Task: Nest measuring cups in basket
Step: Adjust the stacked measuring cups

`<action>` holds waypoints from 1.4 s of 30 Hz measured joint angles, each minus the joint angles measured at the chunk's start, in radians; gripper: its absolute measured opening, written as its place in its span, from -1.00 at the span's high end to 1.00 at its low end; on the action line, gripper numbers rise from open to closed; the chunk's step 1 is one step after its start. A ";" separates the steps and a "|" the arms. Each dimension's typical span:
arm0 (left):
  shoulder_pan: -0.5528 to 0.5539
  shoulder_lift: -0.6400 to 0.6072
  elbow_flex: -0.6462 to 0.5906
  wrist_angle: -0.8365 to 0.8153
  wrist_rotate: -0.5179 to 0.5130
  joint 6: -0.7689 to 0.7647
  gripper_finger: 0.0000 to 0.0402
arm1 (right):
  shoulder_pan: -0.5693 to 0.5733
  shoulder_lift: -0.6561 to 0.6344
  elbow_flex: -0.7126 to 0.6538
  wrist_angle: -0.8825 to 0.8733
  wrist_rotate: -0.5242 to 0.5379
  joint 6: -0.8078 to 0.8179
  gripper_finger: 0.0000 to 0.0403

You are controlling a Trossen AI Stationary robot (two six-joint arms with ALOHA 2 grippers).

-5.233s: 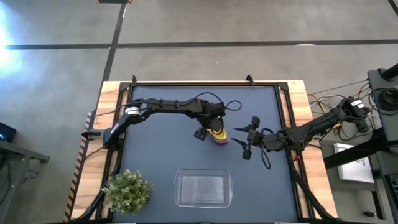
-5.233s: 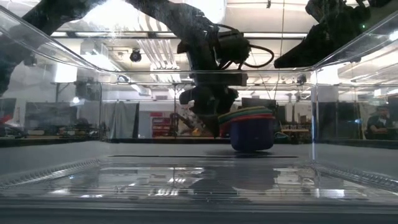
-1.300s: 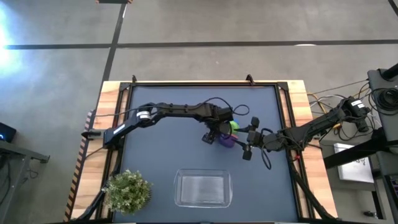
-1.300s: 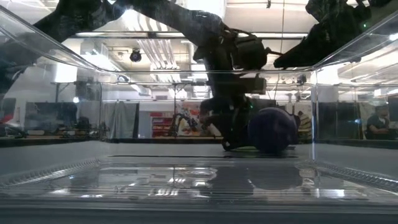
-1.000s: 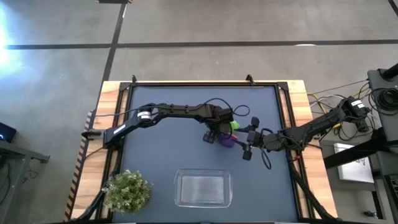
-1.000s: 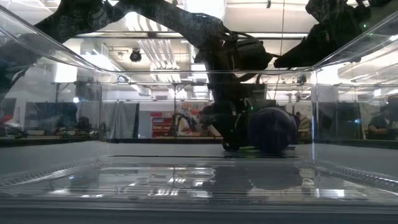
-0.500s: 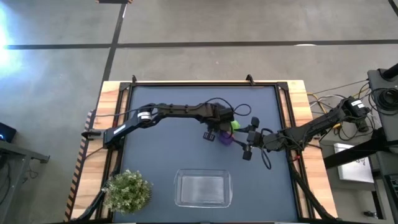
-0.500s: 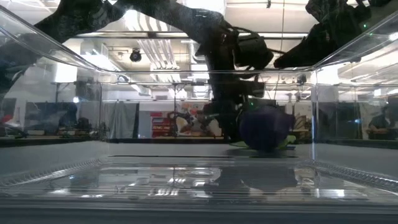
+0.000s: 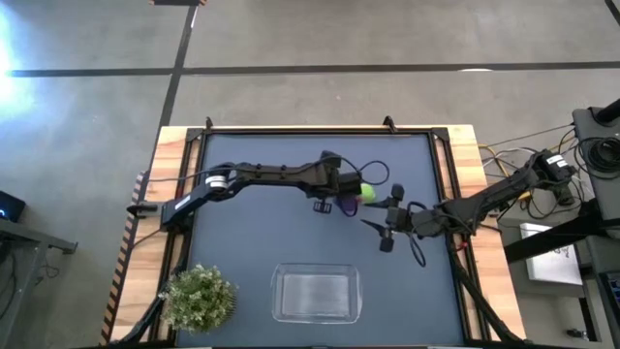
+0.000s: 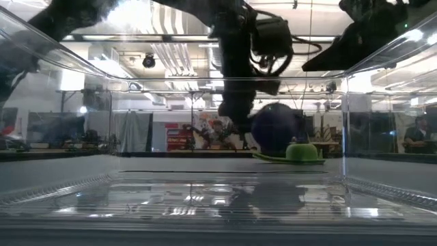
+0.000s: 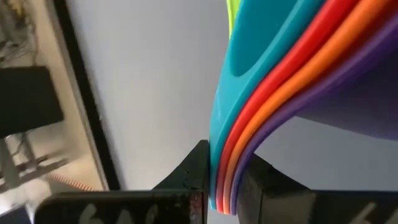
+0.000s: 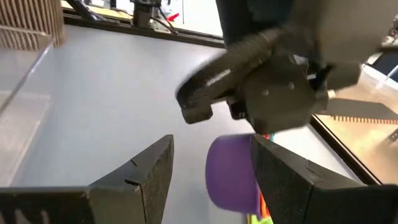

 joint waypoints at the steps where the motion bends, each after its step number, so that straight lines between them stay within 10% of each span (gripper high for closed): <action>1: -0.006 -0.019 -0.025 0.010 -0.022 -0.011 0.89 | 0.004 -0.001 0.000 0.002 0.001 -0.002 0.00; 11: -0.054 -0.400 -0.618 0.458 -0.174 -0.144 0.89 | 0.014 -0.034 0.001 -0.001 0.008 -0.013 0.00; 20: -0.139 -0.602 -1.118 0.822 -0.519 -0.163 0.89 | 0.013 -0.033 0.000 0.008 0.028 -0.011 0.00; 27: -0.140 -0.565 -1.213 0.829 -0.521 -0.328 0.86 | 0.013 -0.031 -0.001 0.009 0.029 0.028 0.00; 36: -0.141 -0.508 -1.206 0.836 -0.511 -0.336 0.26 | 0.013 -0.031 -0.005 0.006 0.029 0.034 0.00; 42: -0.145 -0.523 -1.171 0.759 -0.319 -0.377 0.01 | 0.013 -0.031 -0.008 0.004 0.029 0.035 0.00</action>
